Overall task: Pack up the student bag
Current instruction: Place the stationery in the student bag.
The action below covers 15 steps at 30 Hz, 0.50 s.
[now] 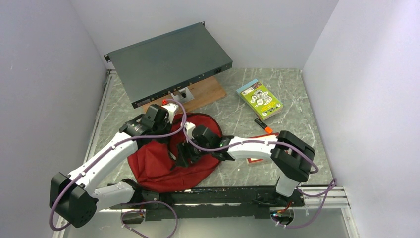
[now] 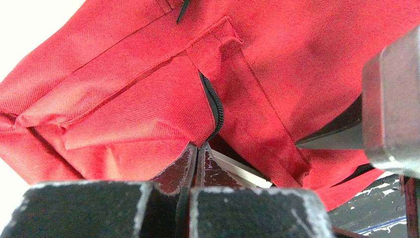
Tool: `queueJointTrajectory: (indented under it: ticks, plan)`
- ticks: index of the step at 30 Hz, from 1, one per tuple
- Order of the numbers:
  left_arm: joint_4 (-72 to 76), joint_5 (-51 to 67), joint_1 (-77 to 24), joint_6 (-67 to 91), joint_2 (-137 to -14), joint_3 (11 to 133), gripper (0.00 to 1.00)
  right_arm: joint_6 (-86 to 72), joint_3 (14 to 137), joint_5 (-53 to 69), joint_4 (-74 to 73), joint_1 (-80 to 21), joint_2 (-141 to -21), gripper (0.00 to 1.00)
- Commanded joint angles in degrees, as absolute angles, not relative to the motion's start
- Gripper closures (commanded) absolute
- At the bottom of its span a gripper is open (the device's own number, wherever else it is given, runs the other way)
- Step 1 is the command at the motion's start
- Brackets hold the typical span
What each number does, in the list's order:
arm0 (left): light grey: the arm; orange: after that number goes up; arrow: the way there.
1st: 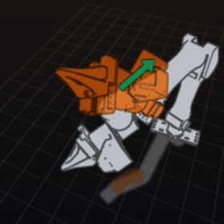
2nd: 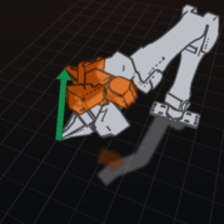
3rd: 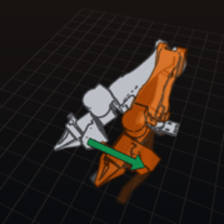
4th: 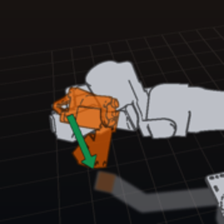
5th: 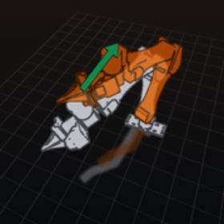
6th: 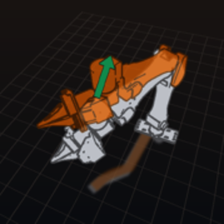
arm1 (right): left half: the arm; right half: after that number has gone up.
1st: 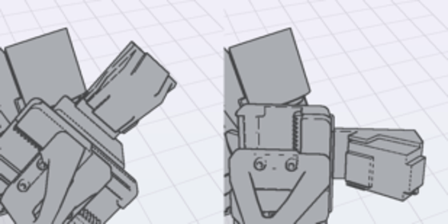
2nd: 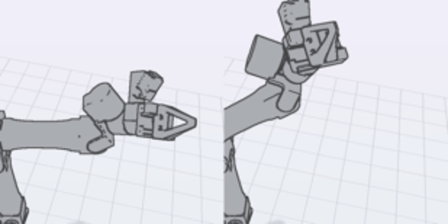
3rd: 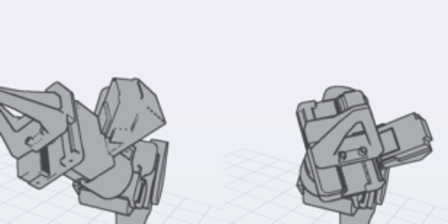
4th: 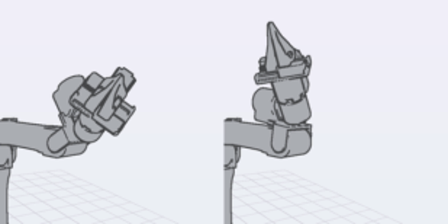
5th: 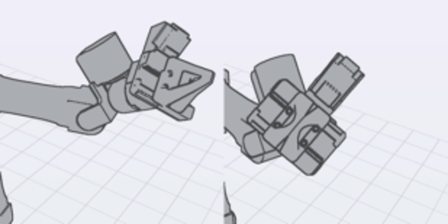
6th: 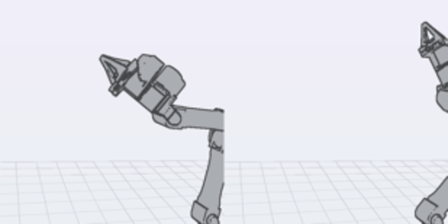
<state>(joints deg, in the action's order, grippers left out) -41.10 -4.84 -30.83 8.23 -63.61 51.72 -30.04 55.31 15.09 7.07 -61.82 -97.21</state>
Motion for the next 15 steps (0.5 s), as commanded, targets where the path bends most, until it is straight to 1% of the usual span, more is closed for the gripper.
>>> queueJointTrajectory:
  ticks: [1, 5, 7, 10, 11, 13, 14, 15]
  plan:
    - [-38.14, -4.51, -31.38, 9.01, -63.29, 52.49, 1.0, -27.63, 52.07, 15.02, 10.19, -63.63, -95.42, 0.28]
    - [-38.06, -4.37, -31.35, 9.15, -63.15, 52.64, 1.0, -25.29, 50.92, 10.9, 11.94, -65.49, -97.0, 0.31]
    - [-37.91, -3.91, -31.38, 9.56, -62.94, 52.49, 1.0, -25.91, 50.11, 8.24, 15.13, -65.49, -98.25, 0.37]
    - [-37.35, -2.07, -31.38, 10.71, -62.84, 52.77, 1.0, -27.14, 50.36, 4.5, 18.27, -65.39, -98.44, 0.58]
    - [-37.13, -1.51, -31.35, 11.24, -62.78, 52.88, 1.0, -27.05, 50.13, 3.62, 19.36, -65.39, -97.7, 0.69]
    - [-36.88, -0.99, -31.37, 12.34, -62.48, 53.23, 1.0, -26.02, 49.7, 0.8, 19.64, -65.39, -95.07, 0.98]
    - [-36.91, -1.24, -31.33, 13.21, -62.29, 53.44, 1.0, -25.45, 49.48, -1.33, 18.76, -65.39, -93.39, 1.0]
    - [-36.69, -1.31, -31.33, 14.2, -62.0, 53.34, 1.0, -24.42, 48.91, -3.15, 18.15, -65.47, -91.06, 1.0]
